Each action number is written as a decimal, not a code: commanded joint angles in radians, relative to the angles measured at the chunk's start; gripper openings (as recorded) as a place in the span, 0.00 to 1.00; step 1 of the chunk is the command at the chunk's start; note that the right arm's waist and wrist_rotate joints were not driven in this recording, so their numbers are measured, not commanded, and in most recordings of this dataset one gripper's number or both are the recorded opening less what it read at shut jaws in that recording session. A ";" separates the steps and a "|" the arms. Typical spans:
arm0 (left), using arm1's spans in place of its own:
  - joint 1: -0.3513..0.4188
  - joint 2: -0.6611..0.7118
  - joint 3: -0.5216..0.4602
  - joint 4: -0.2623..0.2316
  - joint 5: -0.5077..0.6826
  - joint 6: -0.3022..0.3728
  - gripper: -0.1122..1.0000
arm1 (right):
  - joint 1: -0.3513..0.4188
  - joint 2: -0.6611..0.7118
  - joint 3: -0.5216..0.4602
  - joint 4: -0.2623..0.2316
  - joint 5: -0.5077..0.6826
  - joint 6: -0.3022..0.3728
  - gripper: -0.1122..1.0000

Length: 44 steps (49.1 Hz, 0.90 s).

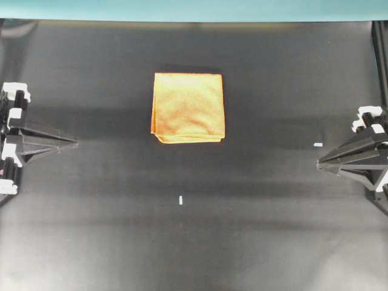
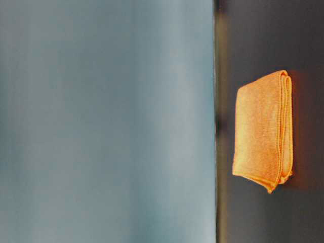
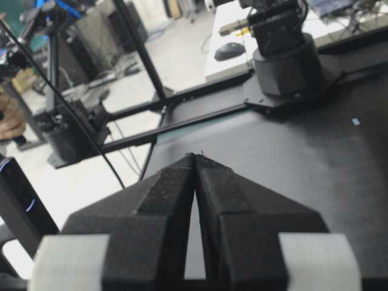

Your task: Push an orange cloth with the left arm to wipe the desk.

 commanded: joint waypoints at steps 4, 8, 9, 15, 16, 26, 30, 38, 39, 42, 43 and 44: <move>0.035 0.035 -0.002 0.041 -0.008 0.006 0.18 | 0.000 0.008 0.015 0.003 0.000 0.000 0.17; 0.057 0.083 -0.002 0.043 -0.026 0.006 0.10 | -0.002 0.006 0.025 0.002 0.002 0.002 0.12; 0.063 0.094 -0.002 0.043 -0.034 0.008 0.10 | 0.000 0.008 0.025 0.002 0.002 0.000 0.11; 0.109 0.178 -0.006 0.043 -0.115 0.008 0.10 | -0.002 0.008 0.029 0.002 0.002 0.002 0.10; 0.118 0.195 -0.008 0.041 -0.132 0.008 0.10 | -0.002 0.008 0.029 0.003 0.002 0.002 0.10; 0.204 0.402 -0.061 0.043 -0.239 0.008 0.10 | -0.002 0.009 0.032 0.002 0.018 0.000 0.10; 0.232 0.494 -0.092 0.041 -0.265 0.008 0.11 | 0.000 0.006 0.037 0.002 0.031 0.002 0.10; 0.268 0.696 -0.170 0.041 -0.331 0.008 0.34 | 0.000 0.003 0.035 0.003 0.038 0.002 0.10; 0.275 0.719 -0.181 0.041 -0.333 0.008 0.39 | 0.000 0.003 0.035 0.002 0.038 0.000 0.10; 0.293 0.788 -0.213 0.041 -0.333 0.005 0.56 | 0.000 0.003 0.035 0.002 0.040 0.000 0.10; 0.298 0.808 -0.227 0.041 -0.333 -0.002 0.61 | -0.002 0.003 0.035 0.002 0.040 0.002 0.10; 0.304 0.830 -0.241 0.041 -0.333 -0.008 0.67 | 0.000 0.003 0.035 0.002 0.040 0.002 0.10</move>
